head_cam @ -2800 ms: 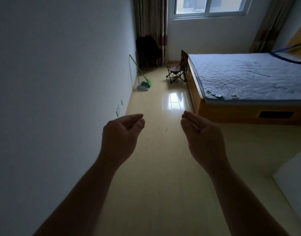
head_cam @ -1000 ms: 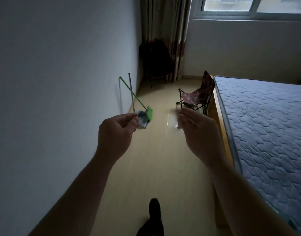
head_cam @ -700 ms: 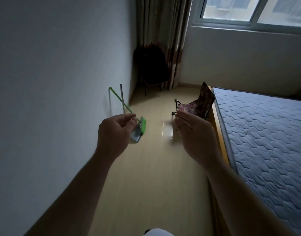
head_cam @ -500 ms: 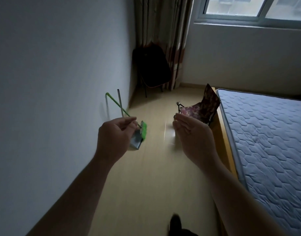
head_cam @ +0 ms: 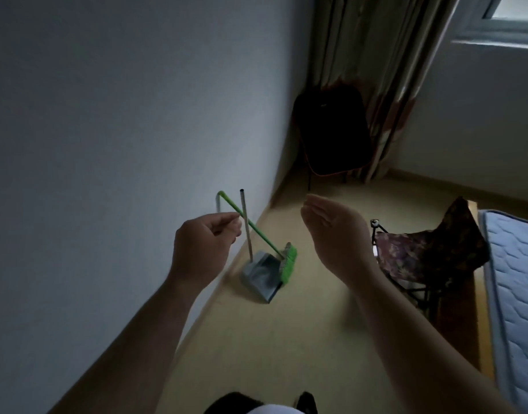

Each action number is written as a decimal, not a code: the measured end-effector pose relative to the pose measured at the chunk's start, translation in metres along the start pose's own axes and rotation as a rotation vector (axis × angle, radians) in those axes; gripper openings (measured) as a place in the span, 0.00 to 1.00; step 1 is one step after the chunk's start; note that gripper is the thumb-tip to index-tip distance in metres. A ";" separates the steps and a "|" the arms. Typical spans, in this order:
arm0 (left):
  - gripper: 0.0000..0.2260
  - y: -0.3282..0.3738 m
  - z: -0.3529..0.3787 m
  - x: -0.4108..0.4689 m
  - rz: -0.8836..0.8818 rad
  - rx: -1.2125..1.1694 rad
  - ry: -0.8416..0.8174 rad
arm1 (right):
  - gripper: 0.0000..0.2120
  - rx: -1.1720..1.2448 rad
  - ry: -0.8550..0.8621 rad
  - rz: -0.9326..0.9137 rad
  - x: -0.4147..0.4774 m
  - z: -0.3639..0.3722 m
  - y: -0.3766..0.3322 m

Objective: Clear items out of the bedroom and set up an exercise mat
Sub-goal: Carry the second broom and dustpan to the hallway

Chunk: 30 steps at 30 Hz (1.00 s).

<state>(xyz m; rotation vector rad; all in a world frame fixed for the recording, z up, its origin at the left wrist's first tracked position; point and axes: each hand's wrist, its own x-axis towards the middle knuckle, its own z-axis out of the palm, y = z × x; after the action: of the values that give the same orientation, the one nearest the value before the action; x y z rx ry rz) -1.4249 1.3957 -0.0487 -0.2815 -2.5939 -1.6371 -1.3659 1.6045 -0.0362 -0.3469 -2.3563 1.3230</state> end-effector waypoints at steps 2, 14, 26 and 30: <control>0.09 -0.002 0.008 0.027 -0.051 0.001 0.024 | 0.15 0.015 -0.041 0.004 0.041 0.008 0.003; 0.10 -0.067 0.036 0.227 -0.222 0.007 0.141 | 0.17 -0.049 -0.270 -0.026 0.268 0.113 0.036; 0.09 -0.101 0.066 0.333 -0.424 0.085 0.216 | 0.18 -0.062 -0.520 -0.048 0.409 0.183 0.061; 0.08 -0.110 0.089 0.349 -0.534 0.095 0.337 | 0.18 -0.071 -0.669 -0.098 0.453 0.211 0.081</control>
<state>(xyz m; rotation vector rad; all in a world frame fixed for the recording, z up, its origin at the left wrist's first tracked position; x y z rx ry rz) -1.7839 1.4720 -0.1330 0.6883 -2.5934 -1.5016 -1.8637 1.6726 -0.0981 0.2350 -2.9099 1.4726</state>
